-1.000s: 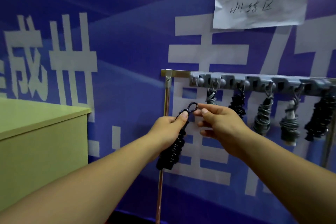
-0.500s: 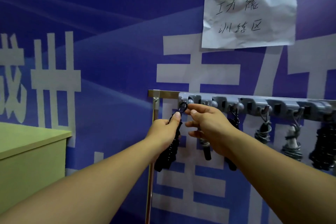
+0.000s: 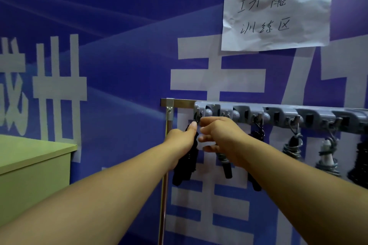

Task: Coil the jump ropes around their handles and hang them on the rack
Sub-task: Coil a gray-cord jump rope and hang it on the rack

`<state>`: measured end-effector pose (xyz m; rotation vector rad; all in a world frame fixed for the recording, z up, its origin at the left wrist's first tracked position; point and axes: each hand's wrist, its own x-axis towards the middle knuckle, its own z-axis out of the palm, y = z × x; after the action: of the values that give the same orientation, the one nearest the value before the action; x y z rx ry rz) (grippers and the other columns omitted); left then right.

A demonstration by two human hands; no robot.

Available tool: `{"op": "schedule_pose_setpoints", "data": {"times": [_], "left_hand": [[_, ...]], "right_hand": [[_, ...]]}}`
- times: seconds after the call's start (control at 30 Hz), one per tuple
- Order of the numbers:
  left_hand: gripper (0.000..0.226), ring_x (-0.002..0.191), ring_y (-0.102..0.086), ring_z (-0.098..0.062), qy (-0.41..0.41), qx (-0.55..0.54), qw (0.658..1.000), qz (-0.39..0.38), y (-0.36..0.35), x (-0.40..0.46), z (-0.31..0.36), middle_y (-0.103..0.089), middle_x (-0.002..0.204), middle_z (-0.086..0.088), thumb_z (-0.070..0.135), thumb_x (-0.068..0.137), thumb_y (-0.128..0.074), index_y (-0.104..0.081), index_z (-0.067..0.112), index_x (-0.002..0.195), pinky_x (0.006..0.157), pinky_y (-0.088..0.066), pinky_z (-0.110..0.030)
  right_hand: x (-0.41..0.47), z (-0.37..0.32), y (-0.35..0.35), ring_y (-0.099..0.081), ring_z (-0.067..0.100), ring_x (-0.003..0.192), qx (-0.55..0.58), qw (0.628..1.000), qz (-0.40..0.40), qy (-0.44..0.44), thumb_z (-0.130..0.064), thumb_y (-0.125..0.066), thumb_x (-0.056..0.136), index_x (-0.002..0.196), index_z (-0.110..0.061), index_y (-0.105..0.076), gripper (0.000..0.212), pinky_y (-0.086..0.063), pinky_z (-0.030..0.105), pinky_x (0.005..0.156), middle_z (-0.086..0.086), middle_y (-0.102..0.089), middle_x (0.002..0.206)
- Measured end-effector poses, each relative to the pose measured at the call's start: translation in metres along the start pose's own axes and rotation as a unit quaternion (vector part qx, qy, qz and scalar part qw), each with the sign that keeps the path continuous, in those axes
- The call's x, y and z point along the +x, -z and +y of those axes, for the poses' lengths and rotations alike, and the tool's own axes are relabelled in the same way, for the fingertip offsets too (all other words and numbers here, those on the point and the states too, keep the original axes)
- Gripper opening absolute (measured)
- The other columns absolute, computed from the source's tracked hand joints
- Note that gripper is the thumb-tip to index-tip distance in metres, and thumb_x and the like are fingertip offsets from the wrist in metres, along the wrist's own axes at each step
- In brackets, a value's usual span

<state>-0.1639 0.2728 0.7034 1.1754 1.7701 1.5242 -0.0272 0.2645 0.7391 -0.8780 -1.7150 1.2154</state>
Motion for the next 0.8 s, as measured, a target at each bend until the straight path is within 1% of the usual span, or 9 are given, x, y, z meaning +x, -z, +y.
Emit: {"op": "schedule_pose_setpoints", "data": {"times": [0.1,0.13,0.2,0.27,0.37,0.47,0.63,0.73,0.8], "left_hand": [[0.063,0.102,-0.064,-0.027,-0.026,0.027,0.999,0.014,0.0,-0.004,-0.006,-0.067,0.115,-0.01,0.068,0.092,-0.047,-0.063,0.013,0.119,0.09,-0.054,-0.039],[0.061,0.109,-0.063,-0.028,-0.038,0.032,0.999,0.011,0.001,-0.008,-0.008,-0.066,0.123,-0.009,0.067,0.093,-0.047,-0.063,0.016,0.124,0.096,-0.052,-0.042],[0.066,0.131,-0.051,-0.028,-0.051,0.034,0.998,0.012,0.007,-0.014,-0.015,-0.05,0.148,-0.005,0.064,0.094,-0.048,-0.048,0.022,0.145,0.109,-0.043,-0.044],[0.072,0.138,-0.044,-0.026,-0.056,0.036,0.997,0.026,0.017,-0.027,-0.029,-0.042,0.154,-0.002,0.063,0.094,-0.051,-0.038,0.022,0.151,0.112,-0.039,-0.041],[0.071,0.129,-0.051,-0.02,-0.076,0.065,0.994,0.04,0.036,-0.057,-0.064,-0.049,0.147,-0.001,0.064,0.091,-0.053,-0.043,0.022,0.147,0.101,-0.044,-0.034],[0.068,0.124,-0.054,-0.019,-0.04,0.09,0.995,0.021,0.054,-0.09,-0.11,-0.053,0.142,0.001,0.066,0.09,-0.052,-0.047,0.024,0.144,0.09,-0.041,-0.029],[0.062,0.117,-0.059,-0.018,0.028,0.161,0.986,0.018,0.092,-0.154,-0.215,-0.063,0.127,0.003,0.07,0.086,-0.055,-0.059,0.025,0.128,0.092,-0.043,-0.028],[0.073,0.107,-0.064,-0.014,0.071,0.203,0.976,-0.011,0.118,-0.191,-0.281,-0.07,0.112,0.006,0.085,0.072,-0.049,-0.067,0.025,0.111,0.094,-0.049,-0.031],[0.065,0.101,-0.066,-0.014,0.11,0.24,0.963,-0.046,0.139,-0.219,-0.334,-0.072,0.103,0.007,0.081,0.077,-0.051,-0.07,0.024,0.101,0.094,-0.051,-0.033]], "right_hand": [[-0.014,0.017,-0.001,-0.062,0.018,0.085,-0.051,0.998,-0.031,0.001,0.001,-0.052,0.094,0.137,-0.016,-0.052,0.047,-0.053,0.04,0.081,0.001,-0.064,0.102],[-0.022,0.02,0.0,-0.062,0.018,0.085,-0.056,0.998,-0.03,-0.001,0.0,-0.054,0.094,0.139,-0.017,-0.051,0.048,-0.053,0.04,0.082,0.0,-0.063,0.109],[-0.032,0.025,0.004,-0.06,0.016,0.082,-0.062,0.998,-0.026,-0.003,-0.003,-0.058,0.094,0.136,-0.018,-0.053,0.045,-0.053,0.038,0.078,-0.002,-0.061,0.118],[-0.046,0.031,0.008,-0.059,0.016,0.08,-0.073,0.997,-0.013,-0.007,-0.007,-0.06,0.094,0.128,-0.019,-0.059,0.036,-0.05,0.033,0.07,-0.001,-0.063,0.11],[-0.068,0.048,0.006,-0.059,0.017,0.08,-0.092,0.996,0.003,-0.019,-0.012,-0.063,0.093,0.116,-0.021,-0.064,0.025,-0.049,0.032,0.068,0.002,-0.067,0.102],[-0.091,0.078,-0.013,-0.06,0.018,0.082,-0.103,0.994,-0.009,-0.047,-0.022,-0.065,0.093,0.114,-0.022,-0.064,0.021,-0.05,0.033,0.07,0.002,-0.067,0.102],[-0.135,0.152,-0.079,-0.058,0.018,0.076,-0.113,0.989,-0.047,-0.086,-0.033,-0.067,0.093,0.098,-0.021,-0.067,0.013,-0.048,0.029,0.063,0.002,-0.065,0.092],[-0.161,0.203,-0.117,-0.058,0.014,0.069,-0.124,0.984,-0.082,-0.103,-0.037,-0.068,0.091,0.091,-0.021,-0.069,0.016,-0.048,0.025,0.057,-0.001,-0.067,0.084],[-0.186,0.242,-0.15,-0.057,0.008,0.063,-0.137,0.978,-0.11,-0.116,-0.04,-0.071,0.087,0.087,-0.02,-0.072,0.02,-0.047,0.026,0.06,-0.006,-0.068,0.076]]}}
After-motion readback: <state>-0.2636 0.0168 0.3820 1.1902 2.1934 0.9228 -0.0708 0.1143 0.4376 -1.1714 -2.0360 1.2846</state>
